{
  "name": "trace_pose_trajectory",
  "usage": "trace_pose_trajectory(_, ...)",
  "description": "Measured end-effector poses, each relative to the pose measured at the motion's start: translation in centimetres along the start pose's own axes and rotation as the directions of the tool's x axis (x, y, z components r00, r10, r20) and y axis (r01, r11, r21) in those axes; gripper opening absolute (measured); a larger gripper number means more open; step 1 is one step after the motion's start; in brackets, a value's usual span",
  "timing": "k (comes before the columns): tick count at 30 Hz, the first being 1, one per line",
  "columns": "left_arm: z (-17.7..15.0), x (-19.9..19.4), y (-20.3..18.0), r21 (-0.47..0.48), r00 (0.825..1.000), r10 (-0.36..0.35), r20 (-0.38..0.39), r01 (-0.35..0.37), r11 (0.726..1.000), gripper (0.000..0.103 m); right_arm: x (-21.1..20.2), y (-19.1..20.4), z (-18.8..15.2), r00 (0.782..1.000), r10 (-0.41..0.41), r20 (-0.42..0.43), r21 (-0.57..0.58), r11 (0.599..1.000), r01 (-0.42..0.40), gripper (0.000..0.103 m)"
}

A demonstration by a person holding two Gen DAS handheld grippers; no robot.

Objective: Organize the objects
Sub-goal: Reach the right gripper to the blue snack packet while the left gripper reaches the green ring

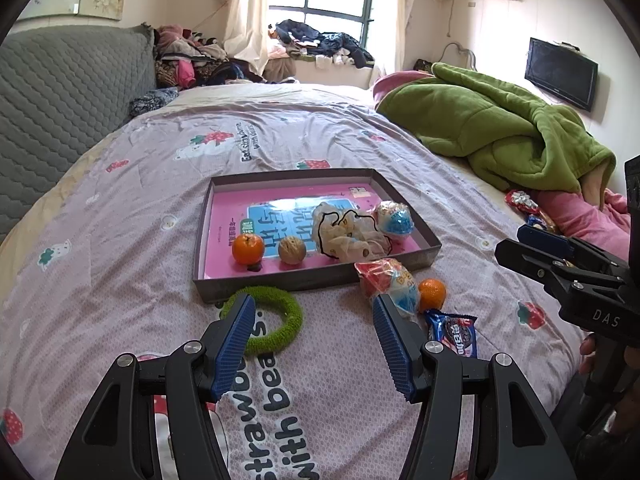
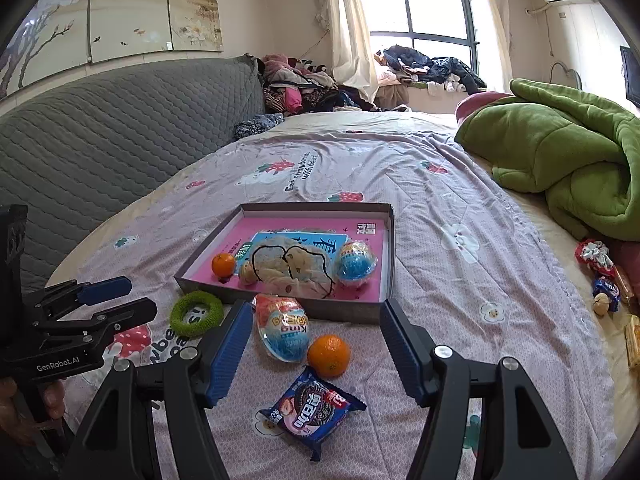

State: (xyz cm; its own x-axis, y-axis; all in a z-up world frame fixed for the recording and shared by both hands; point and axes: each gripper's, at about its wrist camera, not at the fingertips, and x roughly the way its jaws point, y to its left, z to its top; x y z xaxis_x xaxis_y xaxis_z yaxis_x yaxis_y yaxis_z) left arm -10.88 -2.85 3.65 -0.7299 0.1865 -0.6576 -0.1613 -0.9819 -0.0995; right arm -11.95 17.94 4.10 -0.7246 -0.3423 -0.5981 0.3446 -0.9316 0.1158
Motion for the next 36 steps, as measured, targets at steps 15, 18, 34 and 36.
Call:
trace_pose_trajectory(15, -1.1, 0.5, 0.2, 0.007, 1.000, 0.005, -0.030, -0.005, 1.000, 0.063, 0.8, 0.3, -2.0, 0.998, -0.005, -0.064, 0.011, 1.000, 0.006, 0.066)
trace_pose_trajectory(18, -1.2, 0.5, 0.3, 0.003, 0.999, 0.002, -0.034, -0.002, 1.000, 0.063, 1.0, 0.4, -2.5, 0.997, -0.005, -0.080, 0.016, 1.000, 0.006, 0.066)
trace_pose_trajectory(34, -2.4, 0.3, 0.9, 0.009, 0.998, 0.015, -0.062, -0.015, 1.000, 0.063, 1.3, 1.0, -4.5, 0.991, -0.004, -0.137, 0.031, 0.999, 0.009, 0.066)
trace_pose_trajectory(36, -2.6, 0.3, 0.9, 0.010, 0.998, 0.016, -0.066, -0.016, 1.000, 0.063, 1.3, 1.1, -4.8, 0.990, -0.006, -0.144, 0.032, 0.999, 0.011, 0.066)
